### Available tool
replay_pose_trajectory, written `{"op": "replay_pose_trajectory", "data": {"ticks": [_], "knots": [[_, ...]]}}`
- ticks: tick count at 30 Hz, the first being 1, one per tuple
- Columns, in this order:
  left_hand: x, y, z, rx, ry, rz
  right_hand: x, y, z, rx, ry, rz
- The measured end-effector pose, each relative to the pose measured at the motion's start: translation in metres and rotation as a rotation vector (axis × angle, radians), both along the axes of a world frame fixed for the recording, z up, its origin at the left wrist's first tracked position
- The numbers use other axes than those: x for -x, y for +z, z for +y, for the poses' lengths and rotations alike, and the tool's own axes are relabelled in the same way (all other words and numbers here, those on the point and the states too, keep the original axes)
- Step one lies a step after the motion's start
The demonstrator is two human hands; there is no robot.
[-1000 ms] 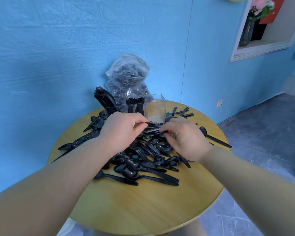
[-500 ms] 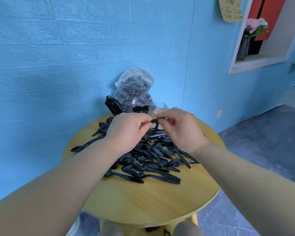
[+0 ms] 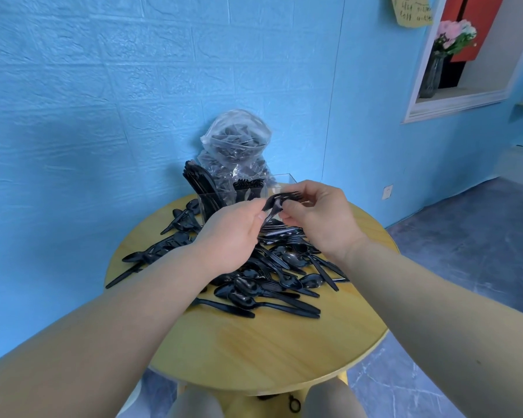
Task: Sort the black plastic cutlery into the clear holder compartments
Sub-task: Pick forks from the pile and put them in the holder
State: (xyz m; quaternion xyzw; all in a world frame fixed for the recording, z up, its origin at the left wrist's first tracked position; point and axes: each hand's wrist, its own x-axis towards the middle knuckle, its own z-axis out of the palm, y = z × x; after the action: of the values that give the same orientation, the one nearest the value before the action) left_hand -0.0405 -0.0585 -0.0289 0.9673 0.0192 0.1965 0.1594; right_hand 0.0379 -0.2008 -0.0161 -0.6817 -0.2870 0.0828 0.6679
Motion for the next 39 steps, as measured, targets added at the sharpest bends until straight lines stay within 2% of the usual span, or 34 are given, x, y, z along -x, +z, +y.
{"op": "replay_pose_trajectory", "data": {"ticks": [4, 8, 11, 13, 16, 17, 19, 23, 28, 33, 39], "knots": [[0.0, 0.002, 0.007, 0.005, -0.024, -0.009, -0.006, 0.0, 0.006, 0.202, -0.059, -0.239], [0.003, -0.004, 0.025, -0.132, 0.046, 0.072, -0.011, -0.006, 0.018, 0.241, -0.088, -0.298], [0.009, -0.016, 0.043, -0.16, 0.128, 0.125, -0.018, -0.019, 0.023, 0.328, -0.19, -0.406], [0.014, -0.025, 0.052, -0.17, 0.176, 0.134, -0.02, -0.028, 0.024, 0.509, -0.162, -0.466], [0.019, -0.037, 0.061, -0.177, 0.218, 0.153, -0.014, -0.045, 0.03, 0.966, 0.052, -0.564], [0.02, -0.04, 0.063, -0.18, 0.229, 0.158, -0.011, -0.049, 0.032, 1.066, 0.089, -0.592], [0.021, -0.044, 0.065, -0.179, 0.246, 0.162, -0.009, -0.055, 0.036, 1.138, 0.106, -0.607], [0.019, -0.046, 0.067, -0.173, 0.253, 0.162, -0.014, -0.059, 0.038, 1.143, 0.032, -0.663], [0.012, -0.037, 0.063, -0.141, 0.246, 0.124, -0.018, -0.052, 0.035, 0.99, -0.119, -0.91], [0.006, -0.028, 0.058, -0.149, 0.196, 0.111, -0.018, -0.039, 0.039, 0.633, -0.137, -0.888], [0.01, -0.025, 0.054, -0.133, 0.149, 0.152, -0.018, -0.038, 0.044, 0.484, -0.251, -0.82]]}}
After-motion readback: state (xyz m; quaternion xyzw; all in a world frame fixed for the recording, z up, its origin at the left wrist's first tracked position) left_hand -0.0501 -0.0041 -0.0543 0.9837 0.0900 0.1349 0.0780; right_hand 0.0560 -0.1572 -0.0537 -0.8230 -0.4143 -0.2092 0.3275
